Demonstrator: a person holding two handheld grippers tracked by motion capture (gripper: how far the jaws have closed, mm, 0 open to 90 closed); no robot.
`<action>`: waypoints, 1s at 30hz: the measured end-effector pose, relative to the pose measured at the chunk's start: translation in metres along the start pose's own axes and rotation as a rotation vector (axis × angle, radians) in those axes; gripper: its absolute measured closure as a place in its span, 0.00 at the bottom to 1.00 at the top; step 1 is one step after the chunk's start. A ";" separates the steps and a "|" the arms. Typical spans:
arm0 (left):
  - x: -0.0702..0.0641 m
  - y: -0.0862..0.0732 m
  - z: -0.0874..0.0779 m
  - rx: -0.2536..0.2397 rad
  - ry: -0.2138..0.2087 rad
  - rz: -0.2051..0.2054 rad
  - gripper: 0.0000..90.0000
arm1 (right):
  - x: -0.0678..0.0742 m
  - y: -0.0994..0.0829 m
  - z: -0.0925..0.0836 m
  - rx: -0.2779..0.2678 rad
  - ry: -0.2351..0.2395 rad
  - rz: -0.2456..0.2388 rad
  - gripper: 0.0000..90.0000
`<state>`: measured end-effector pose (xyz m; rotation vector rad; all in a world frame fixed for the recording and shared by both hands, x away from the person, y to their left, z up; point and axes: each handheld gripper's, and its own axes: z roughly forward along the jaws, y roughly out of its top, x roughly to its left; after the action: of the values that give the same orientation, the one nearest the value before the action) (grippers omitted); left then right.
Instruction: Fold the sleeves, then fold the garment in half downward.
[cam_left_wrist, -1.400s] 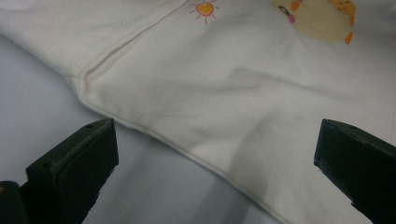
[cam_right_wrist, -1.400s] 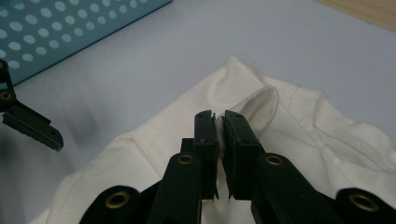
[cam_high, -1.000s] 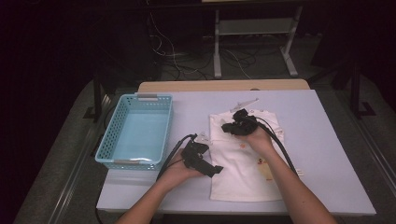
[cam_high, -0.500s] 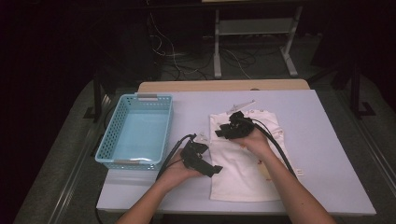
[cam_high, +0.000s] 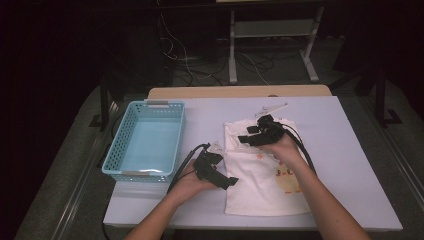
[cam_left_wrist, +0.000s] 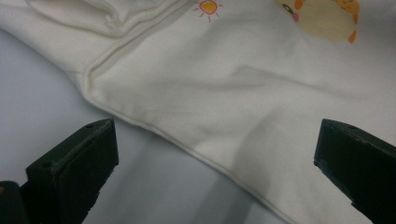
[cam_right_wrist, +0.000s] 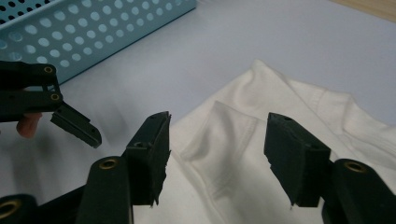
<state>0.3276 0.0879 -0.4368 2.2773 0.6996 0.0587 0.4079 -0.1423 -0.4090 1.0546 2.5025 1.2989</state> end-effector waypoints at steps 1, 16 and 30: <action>0.000 0.000 0.000 0.000 0.001 -0.001 0.00 | -0.001 -0.001 -0.002 -0.001 -0.005 0.000 0.42; 0.002 0.000 -0.002 -0.008 0.016 0.001 0.00 | -0.020 -0.018 -0.041 -0.038 -0.075 0.021 0.34; 0.002 0.004 -0.001 -0.015 0.032 -0.002 0.00 | -0.048 -0.055 -0.089 -0.052 -0.141 0.102 0.23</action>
<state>0.3309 0.0867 -0.4336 2.2657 0.7153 0.0994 0.3787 -0.2537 -0.4055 1.2302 2.3279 1.2604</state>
